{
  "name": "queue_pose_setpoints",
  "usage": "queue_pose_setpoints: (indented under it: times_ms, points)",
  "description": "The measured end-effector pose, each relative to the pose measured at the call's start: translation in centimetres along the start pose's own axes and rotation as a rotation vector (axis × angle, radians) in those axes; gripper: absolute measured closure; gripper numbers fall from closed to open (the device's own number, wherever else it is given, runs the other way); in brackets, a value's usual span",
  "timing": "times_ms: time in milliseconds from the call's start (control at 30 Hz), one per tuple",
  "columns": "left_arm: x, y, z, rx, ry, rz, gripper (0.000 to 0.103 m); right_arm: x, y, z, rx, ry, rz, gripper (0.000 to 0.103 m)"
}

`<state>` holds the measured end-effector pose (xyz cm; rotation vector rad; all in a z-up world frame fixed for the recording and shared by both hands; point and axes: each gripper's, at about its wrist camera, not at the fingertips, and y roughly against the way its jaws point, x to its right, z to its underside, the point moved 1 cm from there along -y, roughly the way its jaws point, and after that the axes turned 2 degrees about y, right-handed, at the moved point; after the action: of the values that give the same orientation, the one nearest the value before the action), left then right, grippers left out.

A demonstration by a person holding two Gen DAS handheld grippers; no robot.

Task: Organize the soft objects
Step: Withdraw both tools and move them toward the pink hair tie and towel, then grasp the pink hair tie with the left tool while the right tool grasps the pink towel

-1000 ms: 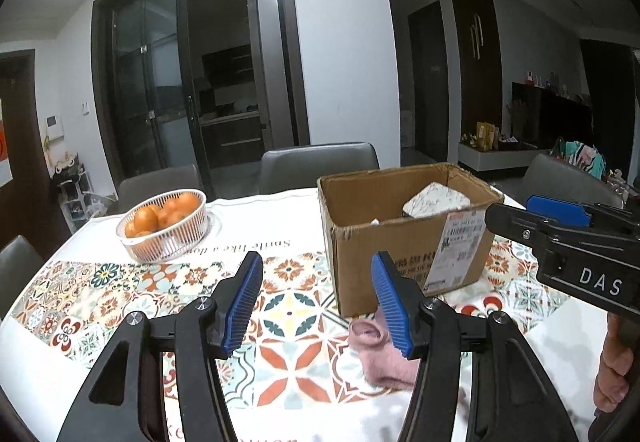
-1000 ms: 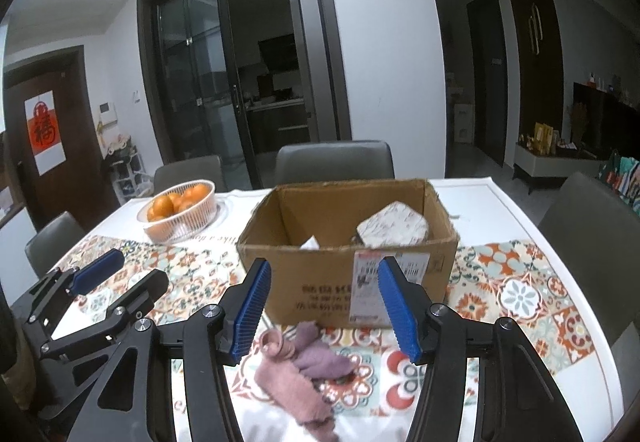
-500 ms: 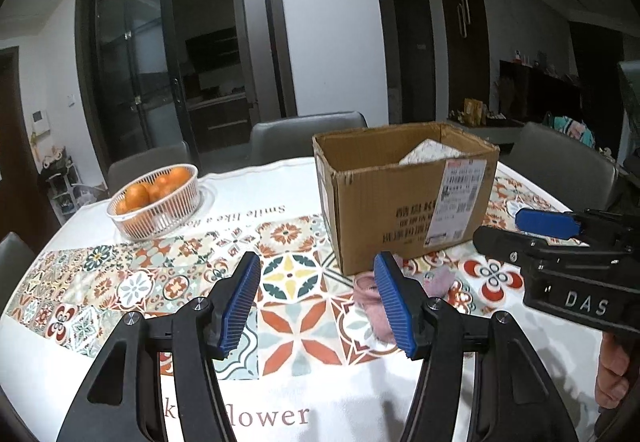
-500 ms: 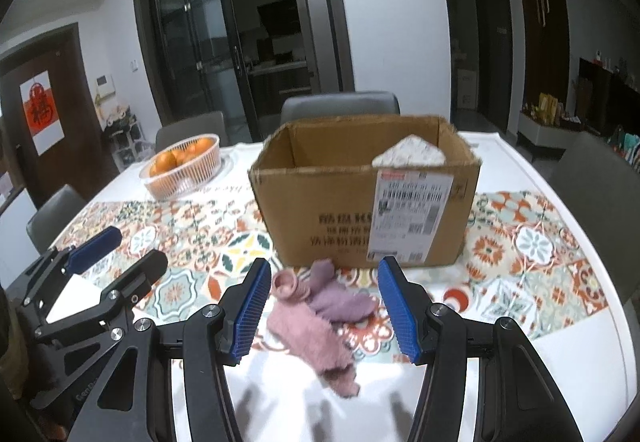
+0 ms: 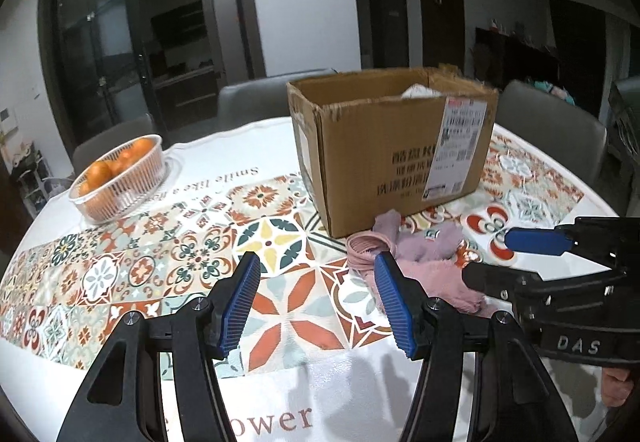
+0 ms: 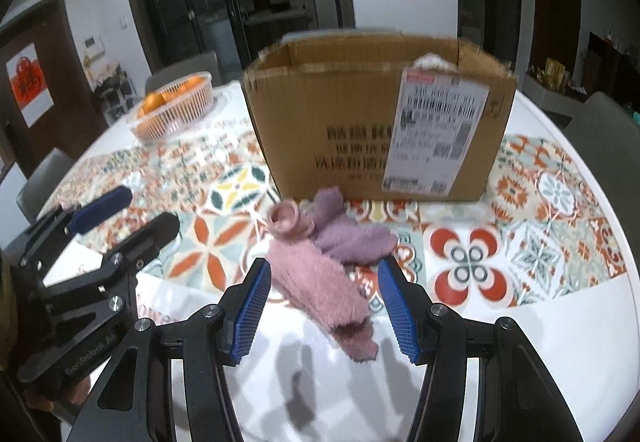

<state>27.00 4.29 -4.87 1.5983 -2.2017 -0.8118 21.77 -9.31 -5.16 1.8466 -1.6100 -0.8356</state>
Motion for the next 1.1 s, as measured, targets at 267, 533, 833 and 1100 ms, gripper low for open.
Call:
queue_pose_setpoints:
  times_ms: [267, 533, 833, 1100]
  points:
    - [0.4, -3.4, 0.4, -0.067, -0.013, 0.091, 0.045, 0.5, -3.1, 1.0, -0.093, -0.010, 0.002, 0.046]
    - [1.0, -6.1, 0.1, -0.125, -0.018, 0.183, 0.045, 0.5, -4.9, 1.4, -0.135, 0.012, -0.012, 0.046]
    - [2.0, -8.8, 0.0, -0.177, 0.030, 0.268, 0.044, 0.9, -6.4, 1.3, -0.139, 0.010, -0.056, 0.046]
    - [2.7, -11.3, -0.1, -0.206, 0.060, 0.269, 0.044, 1.2, -7.2, 1.0, -0.135, 0.008, -0.064, 0.046]
